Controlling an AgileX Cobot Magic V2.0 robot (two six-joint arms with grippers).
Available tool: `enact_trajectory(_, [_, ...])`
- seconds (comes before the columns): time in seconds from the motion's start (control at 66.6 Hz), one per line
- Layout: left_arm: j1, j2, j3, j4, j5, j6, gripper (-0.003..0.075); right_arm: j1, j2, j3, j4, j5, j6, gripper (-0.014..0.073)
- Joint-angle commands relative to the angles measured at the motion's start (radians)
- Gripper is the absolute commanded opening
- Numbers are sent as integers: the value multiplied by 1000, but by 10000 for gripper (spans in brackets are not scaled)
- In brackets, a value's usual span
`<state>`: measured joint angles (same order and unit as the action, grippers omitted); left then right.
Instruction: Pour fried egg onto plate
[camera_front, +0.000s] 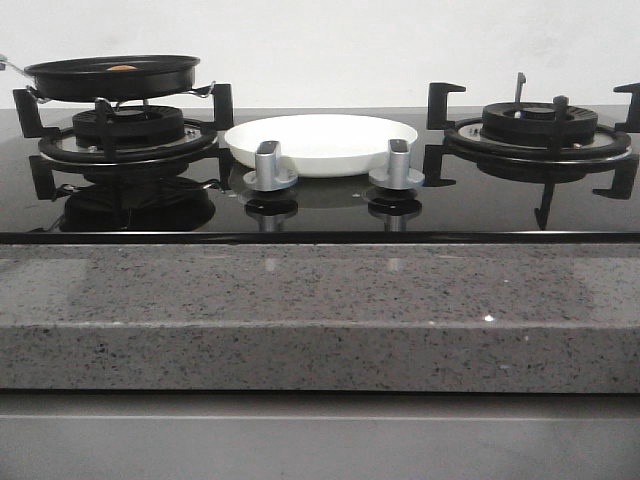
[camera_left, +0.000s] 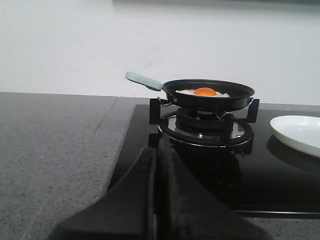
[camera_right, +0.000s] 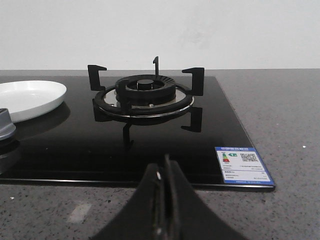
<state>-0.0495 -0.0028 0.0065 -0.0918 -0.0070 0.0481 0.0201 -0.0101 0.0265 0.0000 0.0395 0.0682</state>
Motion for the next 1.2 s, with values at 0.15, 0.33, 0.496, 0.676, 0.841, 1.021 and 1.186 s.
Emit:
enact_trajectory(0.15, [5,-14,3,-7,-83,-1,-20,-5,-19,-7,-16,-73,-3,-67])
enact_trajectory(0.33, [5,-14,3,-7,-83,-1,-20,-5,-19,-7,-16,-73,-3,-67])
enact_trajectory(0.496, [5,-14,3,-7,-83,-1,-20,-5,-19,-7,-16,-73,-3,-67])
enact_trajectory(0.676, [5,-14,3,-7,-107,-1,-20,-5,-19,-7,-16,-73,-3,-67])
enact_trajectory(0.841, [5,-14,3,-7,-140,-1,-20,-5,-19,-7,-16,-105,-3,-67])
enact_trajectory(1.021, [5,-12,-95,-9,-104,-1,-20,-4,-19,-76,-16,-81,-3,-67])
enact_trajectory(1.186, [5,35,-288,-9,1,-1,-20,-4,16,-237,-52,44,-4,-67])
